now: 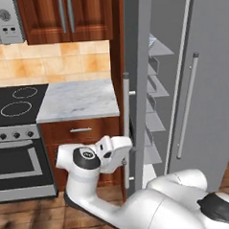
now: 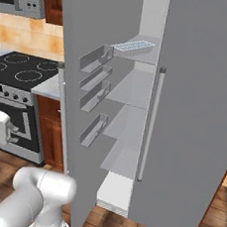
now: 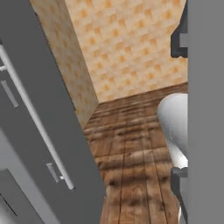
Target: The ice cube tray has been filled with water. Take the tray and place it in the freezer to make ice. Close the freezer door after placing the tray.
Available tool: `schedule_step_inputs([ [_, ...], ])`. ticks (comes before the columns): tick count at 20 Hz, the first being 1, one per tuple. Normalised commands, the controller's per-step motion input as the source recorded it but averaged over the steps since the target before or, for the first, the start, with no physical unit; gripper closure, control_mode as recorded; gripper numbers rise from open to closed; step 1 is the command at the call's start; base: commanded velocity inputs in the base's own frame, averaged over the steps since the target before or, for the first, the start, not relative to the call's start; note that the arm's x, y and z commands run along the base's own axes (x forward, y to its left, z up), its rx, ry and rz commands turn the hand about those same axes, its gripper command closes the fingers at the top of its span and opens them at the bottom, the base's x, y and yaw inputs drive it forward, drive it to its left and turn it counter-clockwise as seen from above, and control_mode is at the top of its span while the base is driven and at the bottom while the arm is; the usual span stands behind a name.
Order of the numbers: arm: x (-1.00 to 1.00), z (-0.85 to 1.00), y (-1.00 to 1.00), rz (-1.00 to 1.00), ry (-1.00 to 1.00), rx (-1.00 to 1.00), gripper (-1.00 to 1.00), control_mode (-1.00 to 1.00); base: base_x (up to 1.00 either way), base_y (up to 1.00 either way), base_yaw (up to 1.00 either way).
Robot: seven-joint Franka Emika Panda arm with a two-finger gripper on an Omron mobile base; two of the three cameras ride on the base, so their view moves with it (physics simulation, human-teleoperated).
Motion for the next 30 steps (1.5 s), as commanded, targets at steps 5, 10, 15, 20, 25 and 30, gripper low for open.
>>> schedule_step_inputs([
  [5,0.31,-0.05,0.03,0.00,0.05,-0.06,-1.00,-1.00,0.00,0.00,0.00],
  [10,0.35,-0.02,0.04,0.00,0.07,-0.05,-1.00,-1.00,0.00,0.00,0.00],
  [15,0.20,-0.08,0.00,0.00,0.02,-0.05,-1.00,-1.00,0.00,0.00,0.00],
  [20,0.10,-0.18,0.00,0.00,0.00,-0.05,-1.00,-1.00,0.00,0.00,0.00],
  [25,0.18,-0.09,0.00,0.00,0.00,-0.01,-1.00,-1.00,0.00,0.00,0.00],
  [30,0.14,-0.07,-0.02,0.01,0.02,0.00,-1.00,-1.00,0.00,0.00,0.00],
])
